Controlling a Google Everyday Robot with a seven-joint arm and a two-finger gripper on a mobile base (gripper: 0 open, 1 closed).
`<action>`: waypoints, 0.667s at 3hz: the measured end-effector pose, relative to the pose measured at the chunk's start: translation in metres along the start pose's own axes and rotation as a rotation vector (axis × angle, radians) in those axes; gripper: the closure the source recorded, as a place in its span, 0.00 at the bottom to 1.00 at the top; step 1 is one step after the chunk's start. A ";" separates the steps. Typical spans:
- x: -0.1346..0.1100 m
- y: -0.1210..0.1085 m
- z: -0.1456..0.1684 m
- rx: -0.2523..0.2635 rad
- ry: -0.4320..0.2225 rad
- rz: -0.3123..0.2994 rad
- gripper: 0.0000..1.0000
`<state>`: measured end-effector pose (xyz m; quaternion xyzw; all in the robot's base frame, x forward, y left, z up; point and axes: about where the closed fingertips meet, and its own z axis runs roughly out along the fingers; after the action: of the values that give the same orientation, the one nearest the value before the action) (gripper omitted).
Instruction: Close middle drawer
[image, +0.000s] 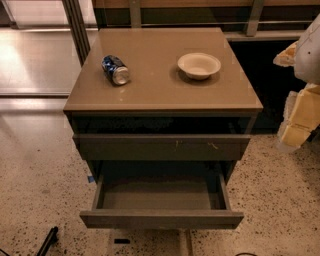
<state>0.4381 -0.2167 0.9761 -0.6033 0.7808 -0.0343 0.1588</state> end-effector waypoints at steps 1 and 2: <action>0.000 0.000 0.000 0.000 0.000 0.000 0.00; 0.003 0.000 0.005 0.002 -0.023 0.019 0.00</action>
Offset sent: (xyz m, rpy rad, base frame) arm 0.0003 -0.0073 -0.0173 0.0605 0.0100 -0.0284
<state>0.4383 -0.2191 0.9709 -0.5962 0.7845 -0.0266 0.1685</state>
